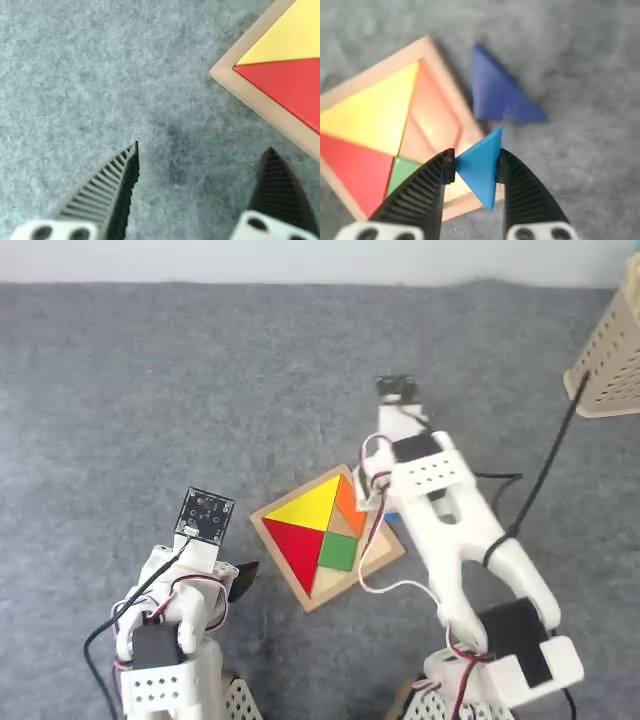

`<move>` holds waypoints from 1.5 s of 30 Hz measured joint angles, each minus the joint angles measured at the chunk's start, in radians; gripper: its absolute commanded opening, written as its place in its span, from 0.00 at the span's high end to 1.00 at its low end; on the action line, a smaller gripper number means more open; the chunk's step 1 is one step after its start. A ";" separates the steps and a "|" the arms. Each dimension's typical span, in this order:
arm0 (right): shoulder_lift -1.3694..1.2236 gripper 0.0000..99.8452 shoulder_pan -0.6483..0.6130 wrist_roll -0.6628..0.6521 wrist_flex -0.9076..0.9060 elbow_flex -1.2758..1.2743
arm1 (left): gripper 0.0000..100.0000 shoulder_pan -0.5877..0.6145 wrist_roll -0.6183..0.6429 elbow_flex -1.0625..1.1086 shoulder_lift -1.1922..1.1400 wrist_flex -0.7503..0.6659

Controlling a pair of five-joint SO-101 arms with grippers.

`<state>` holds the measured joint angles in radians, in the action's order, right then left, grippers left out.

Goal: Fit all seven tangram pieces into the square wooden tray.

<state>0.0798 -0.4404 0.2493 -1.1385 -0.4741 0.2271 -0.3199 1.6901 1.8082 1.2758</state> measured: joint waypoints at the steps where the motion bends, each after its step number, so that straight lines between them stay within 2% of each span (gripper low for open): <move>1: 0.000 0.99 -0.017 -0.017 0.000 -0.009 | 0.65 0.000 0.000 0.000 0.000 0.000; 4: -0.002 0.99 -0.086 -0.100 0.000 -0.029 | 0.65 0.000 0.000 0.000 0.000 0.000; 8: -0.002 0.99 -0.150 -0.304 0.000 -0.061 | 0.65 0.000 0.000 0.000 0.000 0.000; 10: -0.002 0.98 -0.163 -0.336 0.000 -0.063 | 0.65 0.000 0.000 0.000 0.000 0.000; 16: -0.002 0.96 -0.173 -0.210 0.000 -0.063 | 0.65 0.000 0.000 0.000 0.000 0.000; 21: -0.002 0.87 -0.227 0.049 0.000 -0.066 | 0.65 0.000 0.000 0.000 0.000 0.000; 24: -0.002 0.86 -0.252 0.178 0.000 -0.066 | 0.65 0.000 0.000 0.000 0.000 0.000; 28: -0.002 0.86 -0.255 0.238 0.075 -0.066 | 0.65 0.000 0.000 0.000 0.000 0.000; 35: -0.002 0.86 -0.253 0.244 0.175 -0.066 | 0.65 0.000 0.000 0.000 0.000 0.000; 37: 0.006 0.90 -0.222 0.201 0.173 -0.066 | 0.65 0.000 0.000 0.000 0.000 0.000; 39: 0.041 1.00 -0.153 0.069 0.161 -0.066 | 0.65 0.000 0.000 0.000 0.000 0.000; 41: 0.092 0.98 -0.078 -0.106 0.161 -0.069 | 0.65 0.000 0.000 0.000 0.000 0.000; 42: 0.121 1.00 -0.049 -0.183 0.161 -0.078 | 0.65 0.000 0.000 0.000 0.000 0.000; 45: 0.213 0.99 -0.028 -0.298 0.183 -0.140 | 0.65 0.000 0.000 0.000 0.000 0.000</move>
<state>0.2931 -0.4680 -0.0483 -0.9559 -0.6137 0.2271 -0.3199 1.6901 1.8082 1.2758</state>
